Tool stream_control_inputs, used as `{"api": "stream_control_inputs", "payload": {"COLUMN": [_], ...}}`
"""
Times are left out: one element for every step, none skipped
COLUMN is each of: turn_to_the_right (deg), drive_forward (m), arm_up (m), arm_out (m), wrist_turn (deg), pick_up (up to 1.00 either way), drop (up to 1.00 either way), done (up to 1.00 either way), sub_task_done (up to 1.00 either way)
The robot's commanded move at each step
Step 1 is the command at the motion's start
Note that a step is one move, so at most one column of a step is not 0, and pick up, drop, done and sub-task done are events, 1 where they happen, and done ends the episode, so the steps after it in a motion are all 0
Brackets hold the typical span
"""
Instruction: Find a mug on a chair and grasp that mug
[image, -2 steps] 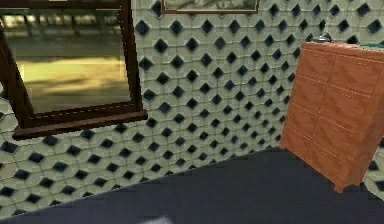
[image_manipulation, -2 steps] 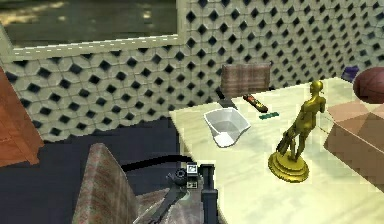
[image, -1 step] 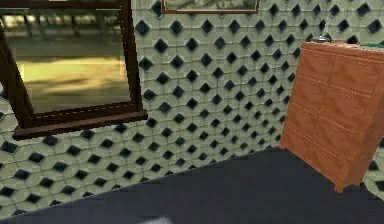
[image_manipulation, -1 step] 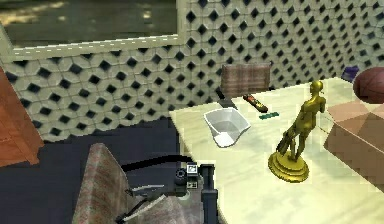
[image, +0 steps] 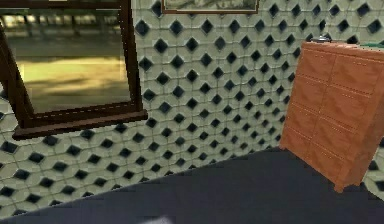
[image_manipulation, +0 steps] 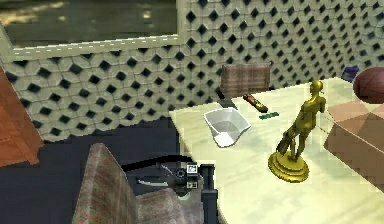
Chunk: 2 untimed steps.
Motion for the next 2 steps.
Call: {"api": "stream_control_inputs", "payload": {"turn_to_the_right": [0.0,0.0], "drive_forward": [0.0,0.0], "arm_up": [0.0,-0.3], "arm_out": [0.0,0.0], "wrist_turn": [42.0,0.0], "pick_up": [0.0,0.0], "drop": [0.0,0.0], "done": [0.0,0.0], "sub_task_done": [0.0,0.0]}}
